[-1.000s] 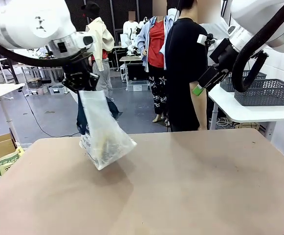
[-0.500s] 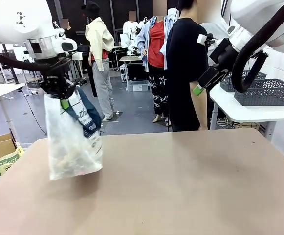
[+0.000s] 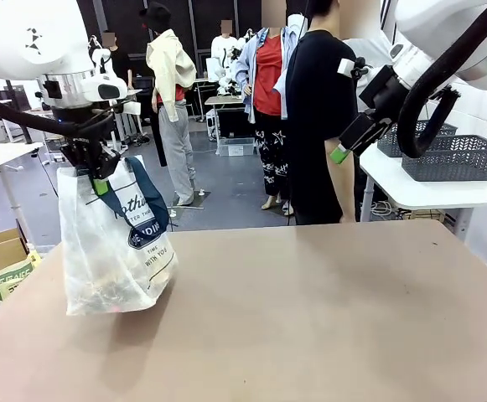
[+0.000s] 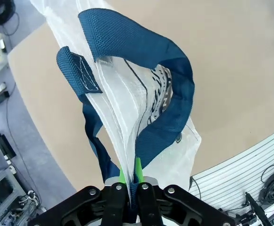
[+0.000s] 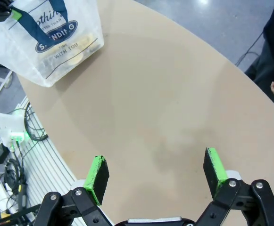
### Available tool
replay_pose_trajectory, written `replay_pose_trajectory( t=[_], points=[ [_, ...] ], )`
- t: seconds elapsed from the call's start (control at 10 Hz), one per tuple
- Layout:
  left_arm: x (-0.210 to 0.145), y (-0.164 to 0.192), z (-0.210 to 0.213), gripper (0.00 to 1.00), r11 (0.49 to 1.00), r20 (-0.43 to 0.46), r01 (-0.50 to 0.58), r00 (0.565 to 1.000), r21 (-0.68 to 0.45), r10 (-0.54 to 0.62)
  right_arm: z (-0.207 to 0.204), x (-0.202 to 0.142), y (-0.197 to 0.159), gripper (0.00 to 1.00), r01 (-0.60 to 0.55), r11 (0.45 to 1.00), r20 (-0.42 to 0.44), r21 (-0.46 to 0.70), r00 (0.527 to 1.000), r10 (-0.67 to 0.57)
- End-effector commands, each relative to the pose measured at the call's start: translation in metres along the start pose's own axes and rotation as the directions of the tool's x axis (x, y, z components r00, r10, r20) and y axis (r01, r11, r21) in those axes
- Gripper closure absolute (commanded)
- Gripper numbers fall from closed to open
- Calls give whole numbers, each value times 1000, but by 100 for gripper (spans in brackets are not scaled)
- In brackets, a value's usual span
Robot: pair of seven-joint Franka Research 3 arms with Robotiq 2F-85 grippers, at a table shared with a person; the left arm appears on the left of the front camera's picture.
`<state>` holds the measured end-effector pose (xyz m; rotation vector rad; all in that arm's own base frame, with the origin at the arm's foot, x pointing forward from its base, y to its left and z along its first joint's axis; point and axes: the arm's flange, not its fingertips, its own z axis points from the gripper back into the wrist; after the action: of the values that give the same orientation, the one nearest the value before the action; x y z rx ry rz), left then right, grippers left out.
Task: Transfer purchased items from the store into the shopping bag.
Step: Move the Reusable shopping bag to the right side of the table.
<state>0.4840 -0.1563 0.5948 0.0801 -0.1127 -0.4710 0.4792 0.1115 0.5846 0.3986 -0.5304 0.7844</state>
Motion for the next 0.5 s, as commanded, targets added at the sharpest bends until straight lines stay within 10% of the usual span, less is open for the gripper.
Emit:
replay_pose_trajectory(
  t=[0.0, 0.4],
  points=[
    [-1, 0, 2, 100, 1000, 5, 4, 1000, 2, -4, -1, 3, 1, 0, 14, 1000, -19, -16, 1000, -14],
    [-18, 39, -11, 100, 1000, 91, 16, 996, -18, -15, -1, 3, 1, 0, 14, 1000, -19, -16, 1000, -14]
  ],
)
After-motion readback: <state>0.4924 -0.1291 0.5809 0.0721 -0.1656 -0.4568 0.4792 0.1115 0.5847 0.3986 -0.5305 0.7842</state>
